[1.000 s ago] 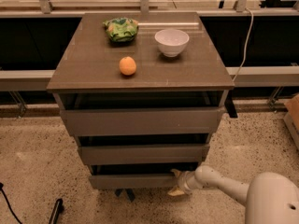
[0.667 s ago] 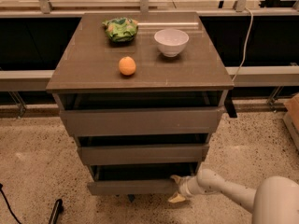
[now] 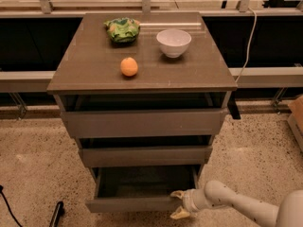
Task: Open bottom drawer
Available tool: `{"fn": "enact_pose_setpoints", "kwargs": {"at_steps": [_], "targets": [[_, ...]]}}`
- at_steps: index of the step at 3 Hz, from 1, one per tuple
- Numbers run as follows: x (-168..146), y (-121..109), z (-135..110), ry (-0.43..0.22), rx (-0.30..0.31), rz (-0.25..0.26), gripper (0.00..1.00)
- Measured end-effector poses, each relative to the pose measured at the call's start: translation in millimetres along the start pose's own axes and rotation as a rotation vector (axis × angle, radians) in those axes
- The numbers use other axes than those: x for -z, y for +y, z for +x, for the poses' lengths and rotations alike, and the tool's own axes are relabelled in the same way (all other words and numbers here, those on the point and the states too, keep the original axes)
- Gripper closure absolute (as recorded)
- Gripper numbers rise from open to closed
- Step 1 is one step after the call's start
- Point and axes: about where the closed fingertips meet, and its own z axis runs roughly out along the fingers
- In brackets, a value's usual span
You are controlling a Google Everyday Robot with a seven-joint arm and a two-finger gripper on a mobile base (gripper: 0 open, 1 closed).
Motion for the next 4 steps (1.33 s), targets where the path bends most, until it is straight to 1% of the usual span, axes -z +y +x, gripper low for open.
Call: {"fn": "enact_pose_setpoints", "kwargs": {"at_steps": [1,2,3,4], "targets": [[13.8,23.6,-5.0,-0.012,-0.010,-0.013,0.35],[25.6,43.4,-7.5,-0.004,-0.019,-0.030,0.36],[38.3,51.8,-11.9,0.001,-0.014,-0.013,0.28],[41.0,39.6,-13.9,0.002,0.005,0.015,0.05]]}}
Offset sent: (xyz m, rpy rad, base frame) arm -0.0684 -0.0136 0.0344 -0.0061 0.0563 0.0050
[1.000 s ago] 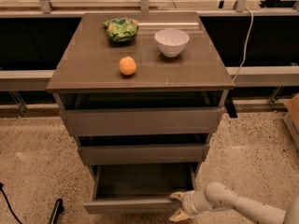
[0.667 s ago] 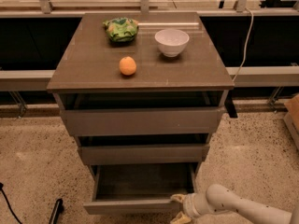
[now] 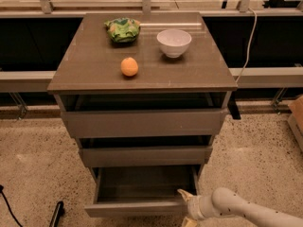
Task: Open bottom drawer
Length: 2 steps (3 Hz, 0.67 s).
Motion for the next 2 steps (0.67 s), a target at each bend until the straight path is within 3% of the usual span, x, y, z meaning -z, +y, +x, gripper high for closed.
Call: {"fn": "enact_pose_setpoints", "kwargs": {"at_steps": [2], "targets": [[-1.0,0.9,-0.4,-0.001,0.000,-0.002,0.00]]}}
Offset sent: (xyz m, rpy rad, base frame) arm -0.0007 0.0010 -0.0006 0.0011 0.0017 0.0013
